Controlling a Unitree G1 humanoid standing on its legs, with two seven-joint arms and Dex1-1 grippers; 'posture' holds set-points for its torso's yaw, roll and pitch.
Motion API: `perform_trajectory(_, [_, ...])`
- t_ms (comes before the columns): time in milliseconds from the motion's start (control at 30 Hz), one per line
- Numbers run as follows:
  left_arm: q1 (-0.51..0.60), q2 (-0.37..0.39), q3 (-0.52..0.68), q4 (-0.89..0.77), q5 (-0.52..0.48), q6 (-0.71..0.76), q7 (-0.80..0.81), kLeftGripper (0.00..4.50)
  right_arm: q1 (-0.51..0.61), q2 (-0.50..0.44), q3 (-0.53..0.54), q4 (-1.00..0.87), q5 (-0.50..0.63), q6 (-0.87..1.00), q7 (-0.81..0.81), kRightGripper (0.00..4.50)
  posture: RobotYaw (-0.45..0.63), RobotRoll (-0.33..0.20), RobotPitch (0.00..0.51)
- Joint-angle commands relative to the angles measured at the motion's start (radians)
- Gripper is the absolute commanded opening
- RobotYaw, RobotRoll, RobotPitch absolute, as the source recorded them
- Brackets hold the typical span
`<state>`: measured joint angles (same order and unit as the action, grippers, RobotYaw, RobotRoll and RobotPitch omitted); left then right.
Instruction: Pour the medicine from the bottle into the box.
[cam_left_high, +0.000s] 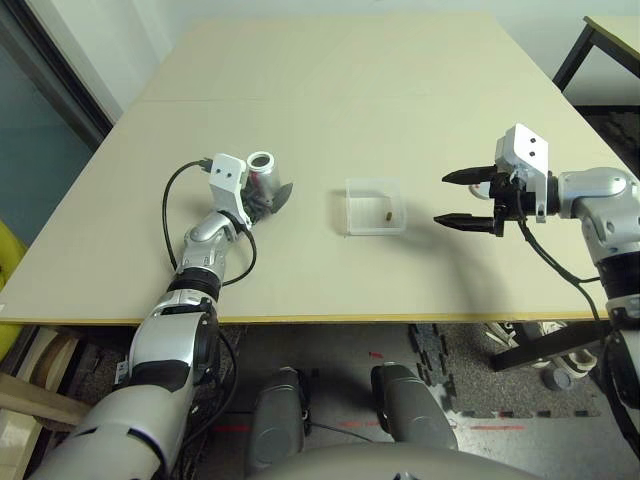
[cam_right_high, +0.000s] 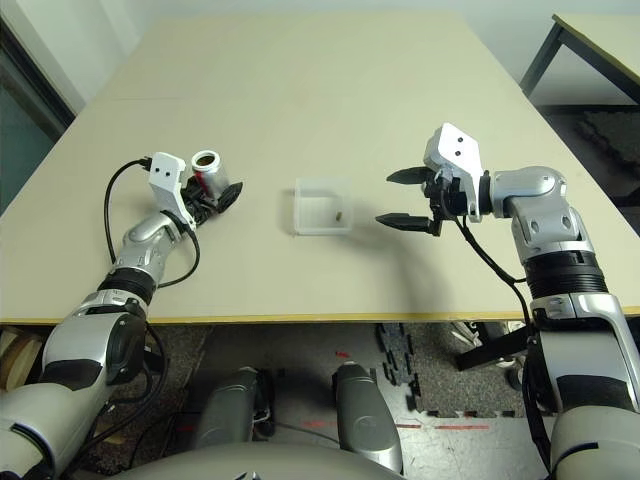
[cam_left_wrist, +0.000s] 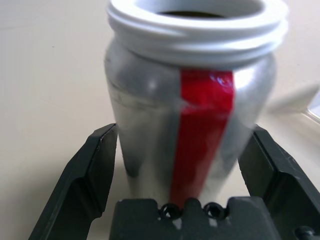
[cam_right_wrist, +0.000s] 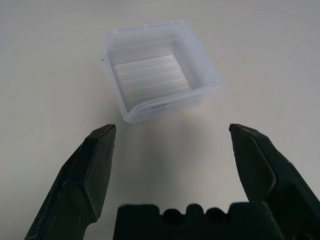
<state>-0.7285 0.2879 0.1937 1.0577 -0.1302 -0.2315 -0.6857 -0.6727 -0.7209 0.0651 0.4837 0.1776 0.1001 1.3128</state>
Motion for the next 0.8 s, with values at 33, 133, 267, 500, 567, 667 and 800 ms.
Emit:
perform_trajectory(33, [0.036,0.01,-0.009,-0.047,-0.018,0.034,-0.035,4.49,0.004,0.002,-0.006,0.016,0.001,-0.009,-0.004,4.5,-0.24,0.0,0.109])
perform_trajectory(133, [0.06,0.015,-0.011,-0.093,-0.025,0.056,-0.051,4.49,0.002,0.002,-0.006,0.025,0.001,-0.011,-0.005,4.5,-0.24,0.0,0.109])
perform_trajectory(267, [0.111,0.029,-0.016,-0.185,-0.042,0.1,-0.081,4.49,0.0,0.002,-0.007,0.036,0.001,-0.015,-0.007,4.5,-0.24,0.0,0.108])
perform_trajectory(500, [0.278,0.055,-0.024,-0.458,-0.088,0.185,-0.119,4.49,0.007,0.003,-0.012,0.053,0.002,-0.027,-0.013,4.5,-0.23,0.0,0.107])
perform_trajectory(567, [0.313,0.068,-0.011,-0.502,-0.097,0.194,-0.104,4.49,0.01,0.006,-0.012,0.059,0.002,-0.032,-0.016,4.5,-0.22,0.0,0.106])
perform_trajectory(667, [0.348,0.078,0.006,-0.56,-0.118,0.211,-0.085,4.49,0.013,0.01,-0.012,0.068,0.002,-0.038,-0.021,4.5,-0.21,0.0,0.107])
perform_trajectory(800, [0.385,0.1,0.026,-0.626,-0.149,0.236,-0.071,4.49,0.018,0.021,-0.024,0.082,0.011,-0.034,-0.044,4.5,-0.21,0.0,0.106])
